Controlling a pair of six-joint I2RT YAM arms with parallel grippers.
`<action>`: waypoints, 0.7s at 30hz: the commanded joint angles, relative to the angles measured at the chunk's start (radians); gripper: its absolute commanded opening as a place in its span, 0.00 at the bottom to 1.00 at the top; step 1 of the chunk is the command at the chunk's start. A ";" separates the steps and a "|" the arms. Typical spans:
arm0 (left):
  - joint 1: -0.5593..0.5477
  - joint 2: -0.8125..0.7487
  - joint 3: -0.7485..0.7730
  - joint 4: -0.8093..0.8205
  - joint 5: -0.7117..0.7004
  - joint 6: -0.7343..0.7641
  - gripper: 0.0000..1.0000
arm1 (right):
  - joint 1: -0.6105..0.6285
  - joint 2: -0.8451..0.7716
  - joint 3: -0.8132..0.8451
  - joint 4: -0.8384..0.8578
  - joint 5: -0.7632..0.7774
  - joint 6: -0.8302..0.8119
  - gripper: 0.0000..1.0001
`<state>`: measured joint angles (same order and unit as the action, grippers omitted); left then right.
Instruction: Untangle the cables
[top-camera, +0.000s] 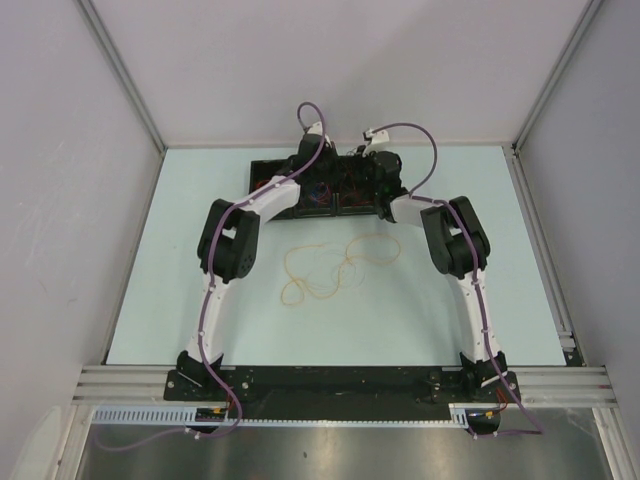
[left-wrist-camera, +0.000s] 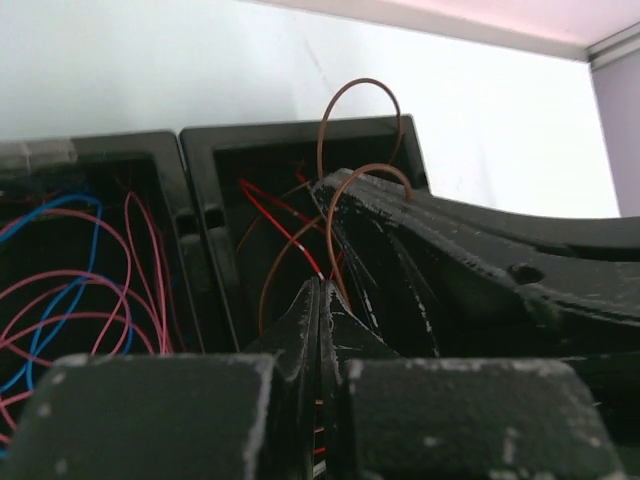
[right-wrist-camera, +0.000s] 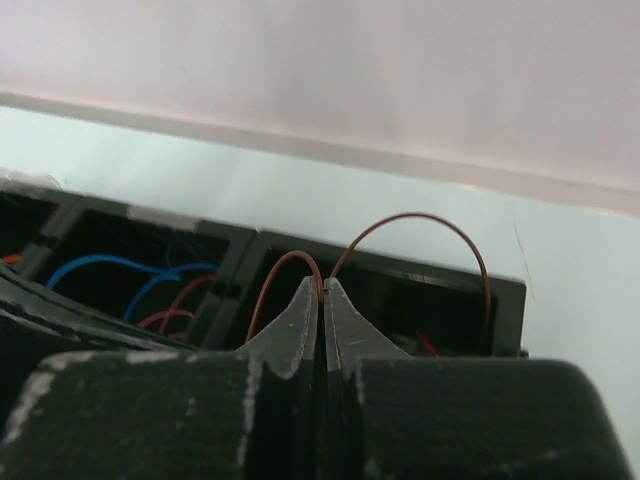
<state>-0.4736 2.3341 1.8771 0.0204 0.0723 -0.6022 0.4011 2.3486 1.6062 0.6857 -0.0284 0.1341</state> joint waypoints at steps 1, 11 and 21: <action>-0.008 -0.010 0.073 -0.085 -0.017 0.004 0.00 | -0.004 -0.087 -0.034 -0.043 0.028 -0.039 0.00; -0.010 -0.010 0.132 -0.203 -0.040 0.025 0.00 | -0.002 -0.161 0.089 -0.374 -0.005 -0.018 0.46; -0.008 0.031 0.235 -0.293 -0.031 0.033 0.00 | 0.007 -0.104 0.441 -0.886 0.019 -0.010 0.63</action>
<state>-0.4774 2.3505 2.0396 -0.2356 0.0471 -0.5911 0.4026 2.2684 1.9312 0.0265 -0.0311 0.1192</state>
